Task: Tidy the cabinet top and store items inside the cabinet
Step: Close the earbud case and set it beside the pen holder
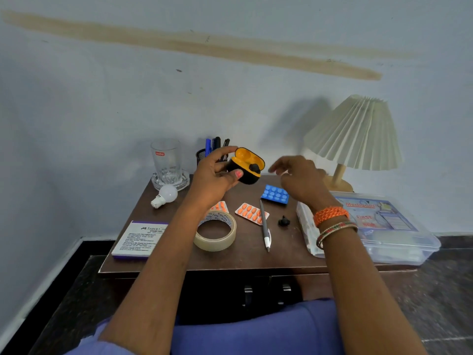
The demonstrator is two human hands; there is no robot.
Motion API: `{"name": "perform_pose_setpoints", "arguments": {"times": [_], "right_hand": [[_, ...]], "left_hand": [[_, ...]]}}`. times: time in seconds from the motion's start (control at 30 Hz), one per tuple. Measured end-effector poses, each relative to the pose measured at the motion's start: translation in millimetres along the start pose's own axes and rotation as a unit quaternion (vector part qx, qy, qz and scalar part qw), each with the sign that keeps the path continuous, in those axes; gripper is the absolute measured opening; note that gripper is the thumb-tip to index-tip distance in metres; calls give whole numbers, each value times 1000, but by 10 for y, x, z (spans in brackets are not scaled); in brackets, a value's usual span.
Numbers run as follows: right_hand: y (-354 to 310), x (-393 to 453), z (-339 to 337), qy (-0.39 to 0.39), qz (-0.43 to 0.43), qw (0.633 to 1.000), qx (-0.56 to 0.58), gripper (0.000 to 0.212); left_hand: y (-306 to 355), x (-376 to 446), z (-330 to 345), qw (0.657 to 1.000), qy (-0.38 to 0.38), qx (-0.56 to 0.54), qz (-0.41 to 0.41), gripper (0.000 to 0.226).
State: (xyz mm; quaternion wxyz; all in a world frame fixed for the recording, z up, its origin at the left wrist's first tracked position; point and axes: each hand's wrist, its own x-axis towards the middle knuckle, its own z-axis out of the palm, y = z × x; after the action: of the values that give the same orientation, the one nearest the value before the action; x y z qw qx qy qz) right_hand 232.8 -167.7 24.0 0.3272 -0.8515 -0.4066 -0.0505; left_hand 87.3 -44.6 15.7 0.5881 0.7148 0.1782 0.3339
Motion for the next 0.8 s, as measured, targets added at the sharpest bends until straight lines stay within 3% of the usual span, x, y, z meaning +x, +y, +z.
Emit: {"name": "perform_pose_setpoints", "arguments": {"times": [0.07, 0.17, 0.27, 0.43, 0.57, 0.8], "right_hand": [[90, -34, 50, -73, 9, 990, -122, 28], [125, -84, 150, -145, 23, 968, -203, 20], [120, -142, 177, -156, 28, 946, -284, 25], [160, -210, 231, -183, 25, 934, -306, 22], [150, -244, 272, -196, -5, 903, -382, 26], [139, -232, 344, -197, -5, 890, -410, 26]], "left_hand": [[-10, 6, 74, 999, -30, 2, -15, 48], [-22, 13, 162, 999, -38, 14, -27, 50], [-18, 19, 207, 999, -40, 19, -33, 50], [-18, 12, 257, 998, -47, 16, -39, 51], [-16, 16, 319, 998, -50, 14, -39, 50], [-12, 15, 354, 998, -55, 5, -43, 51]]}}
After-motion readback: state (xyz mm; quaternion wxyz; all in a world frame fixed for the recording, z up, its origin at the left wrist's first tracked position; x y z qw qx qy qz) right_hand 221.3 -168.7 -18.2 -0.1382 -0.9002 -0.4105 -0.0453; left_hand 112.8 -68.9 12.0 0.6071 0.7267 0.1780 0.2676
